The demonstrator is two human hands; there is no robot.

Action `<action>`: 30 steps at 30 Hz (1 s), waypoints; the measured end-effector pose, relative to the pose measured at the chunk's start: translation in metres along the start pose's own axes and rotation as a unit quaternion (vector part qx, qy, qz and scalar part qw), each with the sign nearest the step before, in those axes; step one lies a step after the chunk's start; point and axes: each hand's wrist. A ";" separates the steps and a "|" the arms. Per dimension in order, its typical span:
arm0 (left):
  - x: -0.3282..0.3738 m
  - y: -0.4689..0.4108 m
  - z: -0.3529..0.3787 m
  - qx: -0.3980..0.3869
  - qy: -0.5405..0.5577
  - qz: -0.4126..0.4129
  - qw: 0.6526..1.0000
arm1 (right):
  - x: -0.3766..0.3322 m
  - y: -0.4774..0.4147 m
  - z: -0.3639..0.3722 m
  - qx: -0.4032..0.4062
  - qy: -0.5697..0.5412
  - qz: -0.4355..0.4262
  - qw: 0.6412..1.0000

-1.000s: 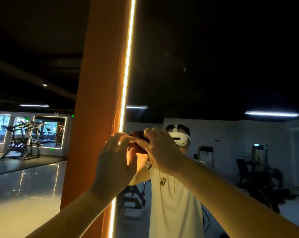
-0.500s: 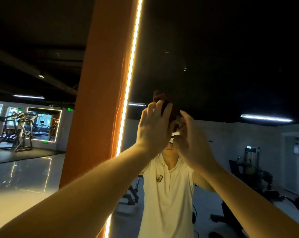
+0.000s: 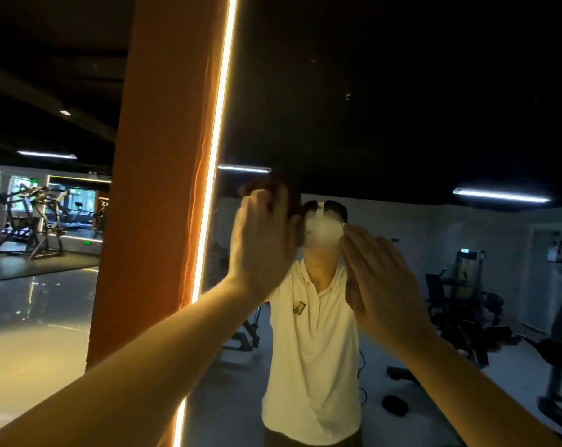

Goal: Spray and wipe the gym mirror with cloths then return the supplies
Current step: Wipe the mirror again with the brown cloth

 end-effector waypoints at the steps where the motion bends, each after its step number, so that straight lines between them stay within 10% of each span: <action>1: 0.021 0.005 0.006 -0.011 0.014 0.034 0.999 | 0.002 0.003 -0.002 -0.001 0.003 -0.002 1.000; 6: 0.032 -0.015 0.001 -0.024 -0.073 0.248 0.966 | 0.007 0.014 -0.010 0.015 -0.023 0.021 0.999; 14: 0.004 -0.069 -0.003 -0.001 -0.150 -0.080 0.985 | 0.003 0.025 -0.019 0.005 -0.081 0.064 0.995; 22: 0.049 0.100 -0.015 -0.208 -0.054 0.296 0.931 | -0.017 0.052 -0.020 0.056 -0.106 0.147 0.982; 30: -0.064 0.109 -0.038 -0.113 -0.160 -0.082 0.977 | -0.056 0.114 -0.013 -0.020 -0.020 0.137 0.990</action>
Point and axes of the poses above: each hand's wrist, its own y-axis away from the middle knuckle, its own z-axis out of the palm, x = y × z, and after that the axes turned 9 degrees about -z, right-handed
